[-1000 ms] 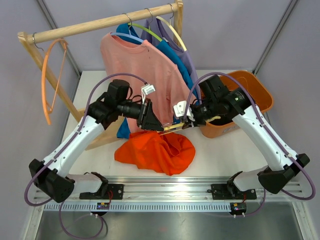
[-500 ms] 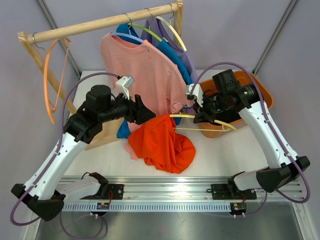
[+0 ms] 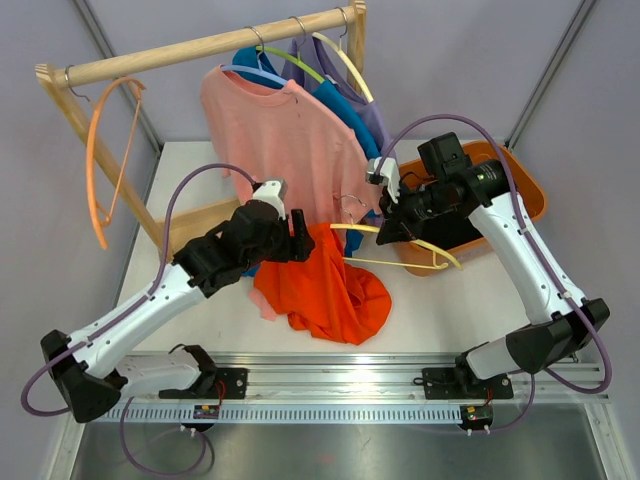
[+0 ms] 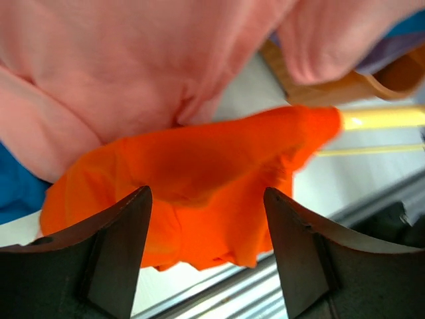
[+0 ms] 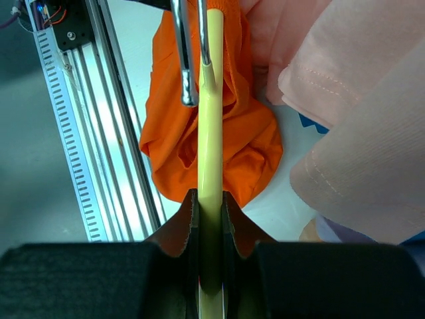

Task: Remove the t-shirt from the hanger
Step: Remove the tshirt from the hanger

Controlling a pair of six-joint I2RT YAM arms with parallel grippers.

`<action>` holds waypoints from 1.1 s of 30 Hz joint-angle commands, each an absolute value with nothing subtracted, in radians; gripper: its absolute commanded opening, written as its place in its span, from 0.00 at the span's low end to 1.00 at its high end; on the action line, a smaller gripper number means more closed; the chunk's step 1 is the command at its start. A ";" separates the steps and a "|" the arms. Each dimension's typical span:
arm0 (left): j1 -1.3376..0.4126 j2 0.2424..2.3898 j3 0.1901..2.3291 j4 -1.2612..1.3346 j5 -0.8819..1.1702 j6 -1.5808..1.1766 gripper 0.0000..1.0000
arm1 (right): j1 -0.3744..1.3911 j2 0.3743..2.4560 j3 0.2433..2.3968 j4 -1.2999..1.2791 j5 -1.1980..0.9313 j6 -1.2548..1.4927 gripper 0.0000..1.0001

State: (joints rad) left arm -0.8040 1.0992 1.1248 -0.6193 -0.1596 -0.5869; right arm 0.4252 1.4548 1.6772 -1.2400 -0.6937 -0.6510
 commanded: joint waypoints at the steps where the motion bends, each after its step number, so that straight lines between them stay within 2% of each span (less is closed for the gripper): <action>1: -0.821 1.126 1.137 -0.557 -0.379 -0.626 0.68 | 0.423 1.444 1.726 -1.172 -0.770 -0.604 0.00; 3: -0.825 1.143 1.140 -0.551 -0.402 -0.627 0.61 | 0.423 1.439 1.723 -1.164 -0.773 -0.595 0.00; 5: -0.828 1.164 1.143 -0.552 -0.410 -0.626 0.58 | 0.423 1.434 1.721 -1.164 -0.776 -0.595 0.00; 9: -0.828 1.167 1.115 -0.512 -0.422 -0.611 0.41 | 0.423 1.427 1.713 -1.163 -0.790 -0.589 0.00; 10: -0.828 1.164 1.106 -0.480 -0.422 -0.609 0.28 | 0.423 1.428 1.709 -1.160 -0.792 -0.588 0.00; 13: -0.828 1.152 1.086 -0.442 -0.434 -0.601 0.09 | 0.423 1.425 1.709 -1.158 -0.795 -0.584 0.00; 14: -0.828 1.149 1.085 -0.439 -0.439 -0.598 0.00 | 0.423 1.425 1.710 -1.160 -0.793 -0.586 0.00; 23: -0.827 1.020 1.028 -0.423 -0.506 -0.574 0.00 | 0.423 1.419 1.712 -1.167 -0.752 -0.607 0.00; 28: -0.825 0.930 1.012 -0.500 -0.583 -0.578 0.00 | 0.385 1.411 1.697 -1.177 -0.727 -0.644 0.00; 33: -0.756 0.882 1.020 -0.609 -0.582 -0.633 0.00 | 0.368 1.399 1.709 -1.285 -0.747 -0.834 0.00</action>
State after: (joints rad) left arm -0.7975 0.9062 1.0199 -0.5617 -0.5182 -0.5964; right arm 0.3851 1.4448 1.6779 -1.2297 -0.7292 -0.6991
